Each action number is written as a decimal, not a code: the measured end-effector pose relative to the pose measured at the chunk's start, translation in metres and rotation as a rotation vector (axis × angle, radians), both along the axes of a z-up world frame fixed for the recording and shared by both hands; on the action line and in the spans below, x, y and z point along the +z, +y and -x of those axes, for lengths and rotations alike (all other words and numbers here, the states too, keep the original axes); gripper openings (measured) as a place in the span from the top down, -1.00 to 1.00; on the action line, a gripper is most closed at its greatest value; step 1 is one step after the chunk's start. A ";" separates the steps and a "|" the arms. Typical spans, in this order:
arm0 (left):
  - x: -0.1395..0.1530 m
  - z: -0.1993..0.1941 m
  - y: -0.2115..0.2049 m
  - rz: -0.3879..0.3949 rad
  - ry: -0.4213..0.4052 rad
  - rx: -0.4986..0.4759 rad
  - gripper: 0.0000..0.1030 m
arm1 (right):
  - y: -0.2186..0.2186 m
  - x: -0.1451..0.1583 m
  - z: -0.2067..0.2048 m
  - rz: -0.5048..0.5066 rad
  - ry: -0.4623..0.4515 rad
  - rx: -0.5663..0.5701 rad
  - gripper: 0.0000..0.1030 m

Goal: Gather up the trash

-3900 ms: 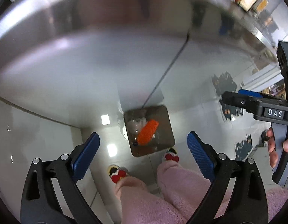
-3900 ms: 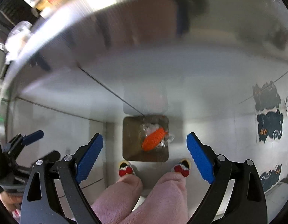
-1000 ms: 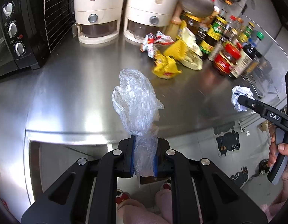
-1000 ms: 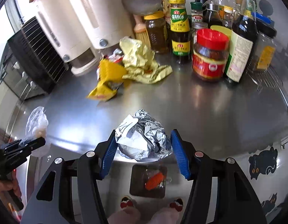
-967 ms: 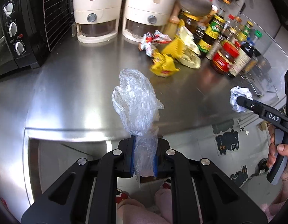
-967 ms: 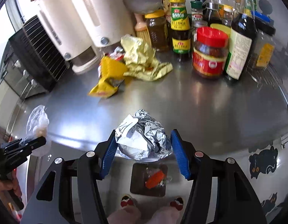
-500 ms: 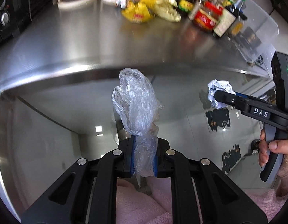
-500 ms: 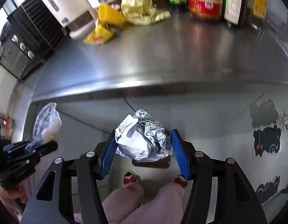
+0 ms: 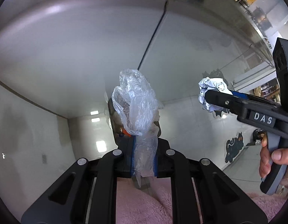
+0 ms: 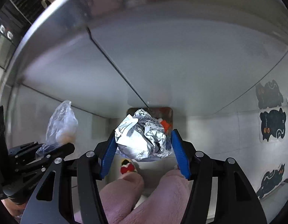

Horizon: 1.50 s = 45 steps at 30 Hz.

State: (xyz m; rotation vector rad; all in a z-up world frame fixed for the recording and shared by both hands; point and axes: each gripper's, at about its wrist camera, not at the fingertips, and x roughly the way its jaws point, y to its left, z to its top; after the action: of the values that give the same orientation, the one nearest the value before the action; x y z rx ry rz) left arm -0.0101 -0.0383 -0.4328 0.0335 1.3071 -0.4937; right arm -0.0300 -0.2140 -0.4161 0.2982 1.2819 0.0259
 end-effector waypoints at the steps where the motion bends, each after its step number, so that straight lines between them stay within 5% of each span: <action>1: -0.008 -0.002 -0.003 -0.004 0.008 -0.001 0.76 | 0.001 -0.005 -0.002 0.002 0.006 0.002 -0.15; 11: -0.080 -0.024 -0.019 -0.033 0.102 -0.013 0.75 | 0.012 -0.067 -0.028 0.002 0.101 -0.014 -0.16; 19: -0.095 -0.039 -0.023 -0.018 0.138 -0.008 0.72 | 0.011 -0.080 -0.048 -0.021 0.137 -0.008 -0.20; 21: -0.094 -0.042 -0.022 -0.016 0.138 -0.009 0.66 | 0.009 -0.079 -0.051 -0.022 0.139 -0.001 -0.23; 23: -0.093 -0.044 -0.020 -0.016 0.136 -0.006 0.39 | 0.008 -0.077 -0.055 -0.021 0.135 -0.004 -0.32; 32: -0.070 -0.049 -0.009 -0.039 0.104 0.040 -0.48 | 0.004 -0.067 -0.057 0.016 0.130 -0.006 -0.81; 38: -0.034 -0.051 0.002 -0.057 0.056 0.037 -0.74 | 0.003 -0.046 -0.050 0.060 0.118 0.024 -0.92; 45: 0.027 -0.049 0.021 -0.055 0.009 0.041 -0.84 | -0.002 0.012 -0.037 0.012 0.057 0.010 -0.93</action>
State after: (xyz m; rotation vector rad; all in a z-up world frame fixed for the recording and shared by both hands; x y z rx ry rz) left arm 0.0393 -0.0174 -0.4059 0.0500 1.3276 -0.4229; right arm 0.0074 -0.2164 -0.4045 0.2839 1.3393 0.0186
